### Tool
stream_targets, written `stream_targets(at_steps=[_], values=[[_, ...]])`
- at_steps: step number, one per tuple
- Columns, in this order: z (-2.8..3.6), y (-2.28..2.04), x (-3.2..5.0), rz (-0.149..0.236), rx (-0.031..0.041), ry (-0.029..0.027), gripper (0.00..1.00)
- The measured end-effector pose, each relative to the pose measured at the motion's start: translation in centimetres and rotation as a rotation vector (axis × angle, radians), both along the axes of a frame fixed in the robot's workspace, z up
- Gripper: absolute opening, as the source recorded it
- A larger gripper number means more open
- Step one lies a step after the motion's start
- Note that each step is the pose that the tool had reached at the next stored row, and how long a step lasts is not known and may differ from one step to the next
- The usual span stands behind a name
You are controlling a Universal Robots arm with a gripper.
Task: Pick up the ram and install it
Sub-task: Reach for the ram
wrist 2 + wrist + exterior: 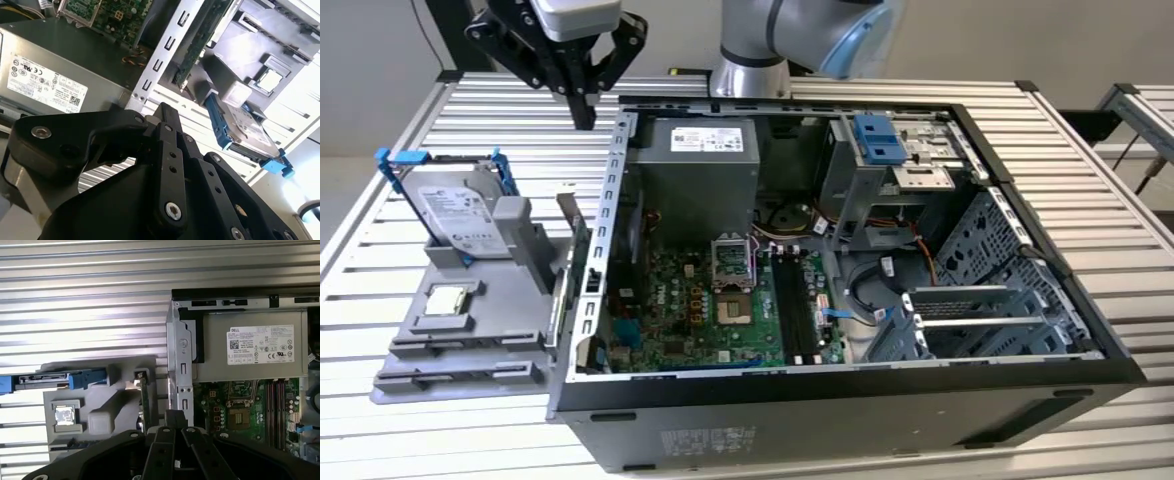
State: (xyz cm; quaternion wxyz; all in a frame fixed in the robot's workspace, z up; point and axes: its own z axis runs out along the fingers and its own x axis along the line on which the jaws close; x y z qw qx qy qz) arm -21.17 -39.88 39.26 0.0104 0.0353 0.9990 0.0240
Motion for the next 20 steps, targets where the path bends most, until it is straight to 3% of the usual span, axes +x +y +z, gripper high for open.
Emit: stream_targets(at_steps=[20], values=[[0.00, 0.00, -3.71, 0.000, 0.0000, 0.0000, 0.00]])
